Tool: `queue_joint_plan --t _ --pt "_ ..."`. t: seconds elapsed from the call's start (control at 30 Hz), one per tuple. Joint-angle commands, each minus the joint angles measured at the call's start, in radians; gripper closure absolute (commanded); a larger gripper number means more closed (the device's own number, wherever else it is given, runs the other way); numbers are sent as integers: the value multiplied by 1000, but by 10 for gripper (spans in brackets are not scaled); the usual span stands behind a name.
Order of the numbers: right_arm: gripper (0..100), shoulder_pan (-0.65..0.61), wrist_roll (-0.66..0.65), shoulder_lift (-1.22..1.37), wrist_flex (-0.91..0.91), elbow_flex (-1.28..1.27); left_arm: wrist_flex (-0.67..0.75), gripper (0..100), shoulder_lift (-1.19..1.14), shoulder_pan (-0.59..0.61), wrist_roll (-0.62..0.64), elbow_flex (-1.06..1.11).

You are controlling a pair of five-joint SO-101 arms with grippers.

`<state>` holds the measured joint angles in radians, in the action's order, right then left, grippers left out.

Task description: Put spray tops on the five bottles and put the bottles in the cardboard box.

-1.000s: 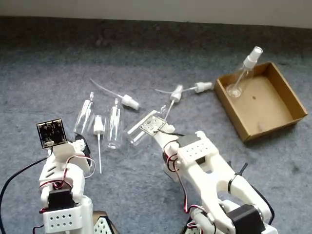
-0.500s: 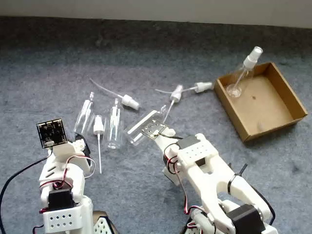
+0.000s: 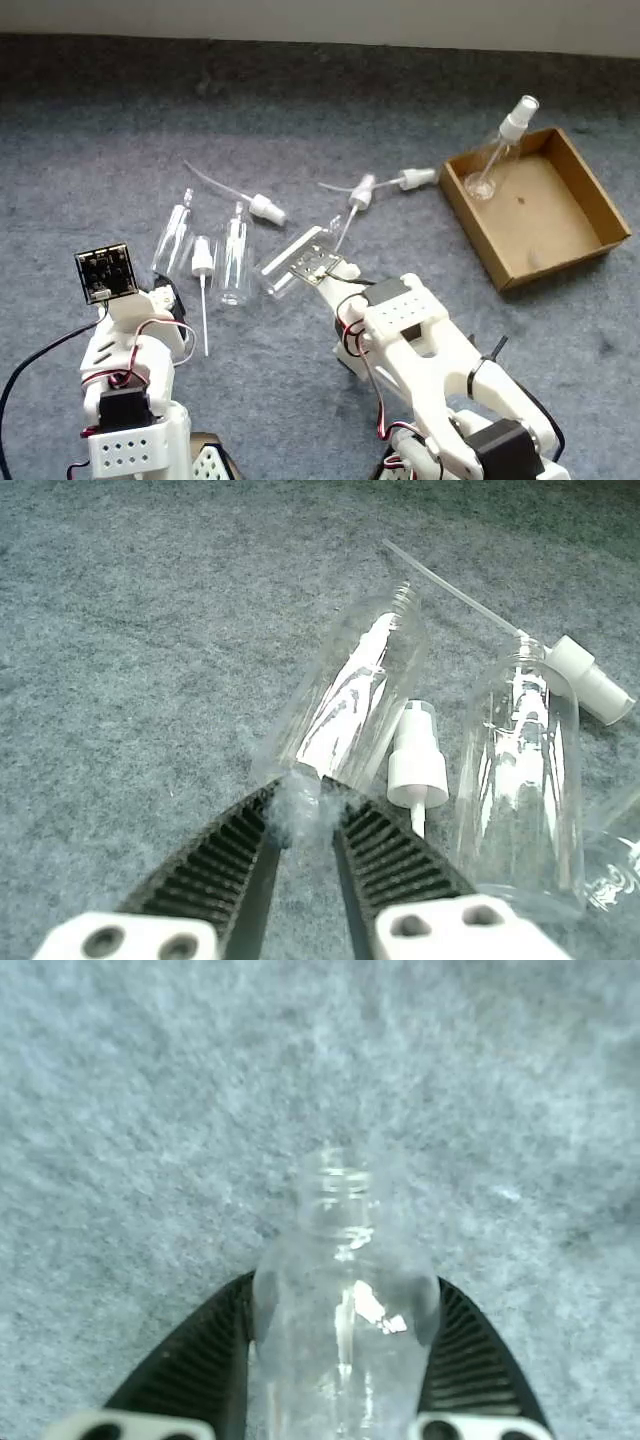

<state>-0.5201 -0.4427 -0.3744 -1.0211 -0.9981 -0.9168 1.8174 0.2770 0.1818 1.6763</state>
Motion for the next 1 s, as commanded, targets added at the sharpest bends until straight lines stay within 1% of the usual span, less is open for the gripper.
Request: queue_joint_plan --t 0.0,0.13,0.27,0.37,0.53,0.67,0.73,0.9,0.97 --pt "892 -8 12 -12 -16 10 26 995 7 -16 2 18" --pt "892 -8 14 -59 -117 102 26 995 7 -15 2 18" --pt "892 -7 14 -196 -236 199 26 995 7 -12 2 18" --pt "892 -7 14 -332 -269 236 26 995 7 -12 2 18" --pt "892 -7 26 -590 -271 232 26 995 7 -13 2 18" --pt "892 13 169 -746 -266 232 26 995 7 -13 2 18" --pt "892 30 190 -791 -246 231 26 995 7 -13 2 18" --pt "892 110 198 -799 -189 213 26 995 7 -15 0 18" --pt "892 131 244 -805 -133 157 26 995 7 -15 -54 18"
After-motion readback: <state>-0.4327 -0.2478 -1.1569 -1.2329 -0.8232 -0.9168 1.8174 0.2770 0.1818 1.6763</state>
